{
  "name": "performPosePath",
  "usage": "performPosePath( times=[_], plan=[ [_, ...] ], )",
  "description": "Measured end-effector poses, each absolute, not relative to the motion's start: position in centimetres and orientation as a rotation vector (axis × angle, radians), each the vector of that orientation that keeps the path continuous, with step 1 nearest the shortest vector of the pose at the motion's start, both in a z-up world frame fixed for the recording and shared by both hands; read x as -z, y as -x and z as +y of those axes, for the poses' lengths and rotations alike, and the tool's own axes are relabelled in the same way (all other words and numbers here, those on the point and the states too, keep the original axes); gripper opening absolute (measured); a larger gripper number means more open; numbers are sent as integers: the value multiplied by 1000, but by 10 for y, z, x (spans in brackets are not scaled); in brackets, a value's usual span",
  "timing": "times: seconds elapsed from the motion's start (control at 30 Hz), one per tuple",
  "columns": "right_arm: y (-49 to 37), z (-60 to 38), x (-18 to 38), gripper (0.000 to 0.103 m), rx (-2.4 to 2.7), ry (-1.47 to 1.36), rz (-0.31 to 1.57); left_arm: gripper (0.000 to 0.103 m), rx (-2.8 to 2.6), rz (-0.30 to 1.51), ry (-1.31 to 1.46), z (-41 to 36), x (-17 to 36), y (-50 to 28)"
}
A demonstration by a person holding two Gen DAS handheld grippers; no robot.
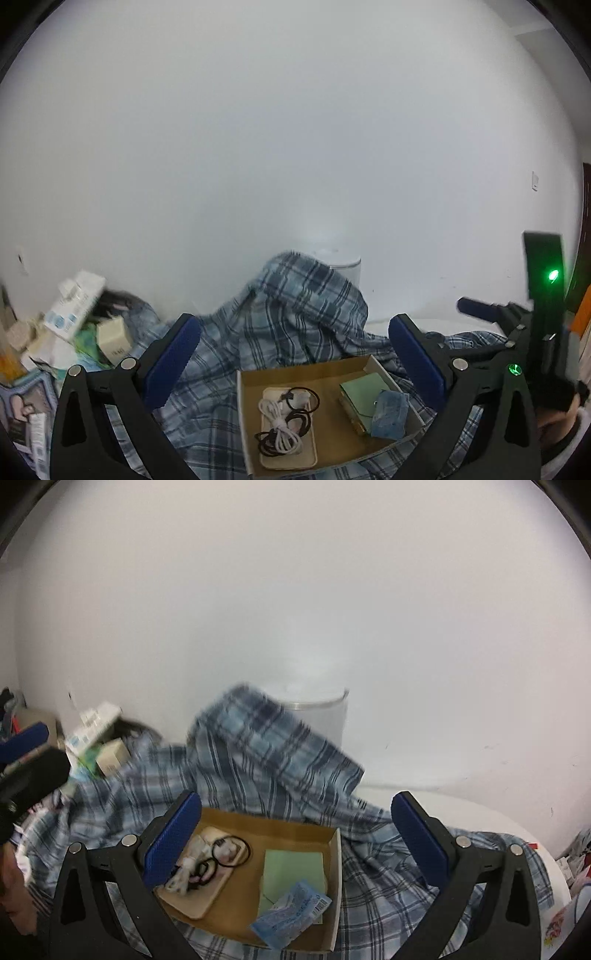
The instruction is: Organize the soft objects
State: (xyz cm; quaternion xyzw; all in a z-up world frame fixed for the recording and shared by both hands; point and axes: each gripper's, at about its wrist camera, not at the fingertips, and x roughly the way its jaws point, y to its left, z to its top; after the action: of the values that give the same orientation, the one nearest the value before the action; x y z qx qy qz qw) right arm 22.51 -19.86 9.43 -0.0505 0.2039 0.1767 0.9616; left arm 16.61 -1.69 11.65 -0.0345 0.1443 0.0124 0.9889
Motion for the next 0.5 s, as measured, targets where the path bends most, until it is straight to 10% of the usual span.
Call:
performPosePath(
  times=[0.5],
  plan=[
    [-101, -250, -74, 103, -341, 43, 217, 103, 26, 182, 41, -22, -79, -59]
  ],
)
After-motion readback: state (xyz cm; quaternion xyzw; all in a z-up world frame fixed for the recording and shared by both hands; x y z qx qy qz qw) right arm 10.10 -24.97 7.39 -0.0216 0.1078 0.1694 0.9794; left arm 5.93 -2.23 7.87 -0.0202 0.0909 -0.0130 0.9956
